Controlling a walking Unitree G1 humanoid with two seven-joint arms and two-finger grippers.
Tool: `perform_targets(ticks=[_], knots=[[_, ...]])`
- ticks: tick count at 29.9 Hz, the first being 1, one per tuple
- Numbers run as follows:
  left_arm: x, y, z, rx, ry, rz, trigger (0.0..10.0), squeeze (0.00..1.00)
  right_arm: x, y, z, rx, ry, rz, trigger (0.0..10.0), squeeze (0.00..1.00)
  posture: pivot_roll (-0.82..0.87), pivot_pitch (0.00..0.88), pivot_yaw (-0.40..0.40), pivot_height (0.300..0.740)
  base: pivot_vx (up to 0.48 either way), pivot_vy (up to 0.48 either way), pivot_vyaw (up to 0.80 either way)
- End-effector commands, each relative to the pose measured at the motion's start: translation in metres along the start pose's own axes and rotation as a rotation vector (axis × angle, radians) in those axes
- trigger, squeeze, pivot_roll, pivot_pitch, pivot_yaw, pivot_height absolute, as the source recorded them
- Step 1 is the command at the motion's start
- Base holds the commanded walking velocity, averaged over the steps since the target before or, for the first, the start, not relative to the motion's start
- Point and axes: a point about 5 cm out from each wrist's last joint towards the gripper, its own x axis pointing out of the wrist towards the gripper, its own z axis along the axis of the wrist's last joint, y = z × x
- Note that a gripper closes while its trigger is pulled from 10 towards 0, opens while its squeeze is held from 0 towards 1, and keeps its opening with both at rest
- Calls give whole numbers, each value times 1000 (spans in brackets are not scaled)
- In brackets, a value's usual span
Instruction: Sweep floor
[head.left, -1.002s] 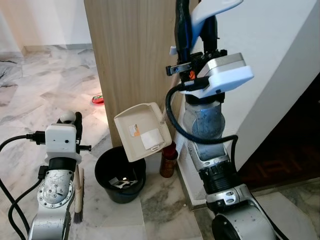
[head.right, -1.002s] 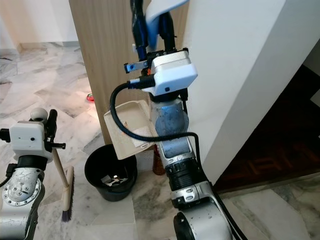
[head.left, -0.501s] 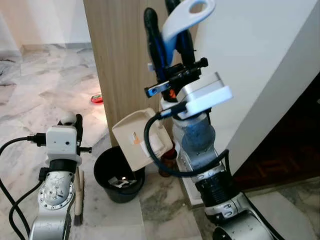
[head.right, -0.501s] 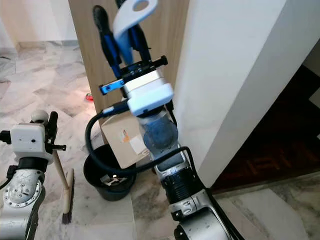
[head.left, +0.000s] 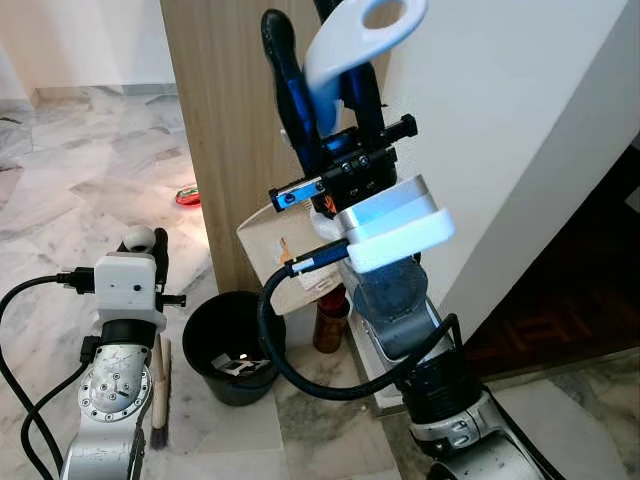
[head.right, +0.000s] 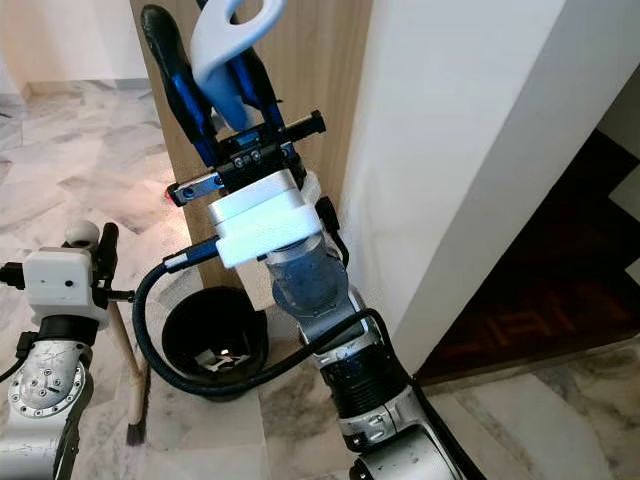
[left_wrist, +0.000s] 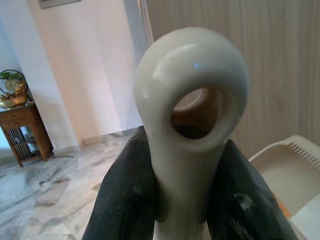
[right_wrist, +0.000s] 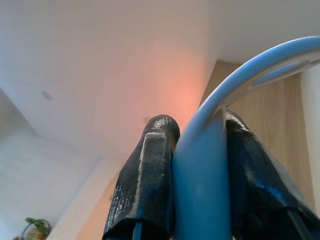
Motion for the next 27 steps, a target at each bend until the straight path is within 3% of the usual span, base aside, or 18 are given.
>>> perform_targets(ticks=[1, 12, 23, 27], knots=[[1, -2, 16, 26, -88, -6, 10000, 0, 9, 8, 18, 46, -70, -83, 10000, 0, 194, 22, -99, 740, 0, 0, 0], [1, -1, 15, 31, -90, -5, 10000, 0, 10, 15, 31, 21, -122, -77, 10000, 0, 194, 18, -104, 740, 0, 0, 0], [2, -3, 16, 29, -97, -8, 10000, 0, 12, 22, 38, 105, -150, -69, 10000, 0, 192, 12, -108, 740, 0, 0, 0], [2, -3, 16, 27, -98, -9, 10000, 0, 13, 27, 43, 184, -162, -44, 10000, 0, 192, 11, -110, 740, 0, 0, 0]])
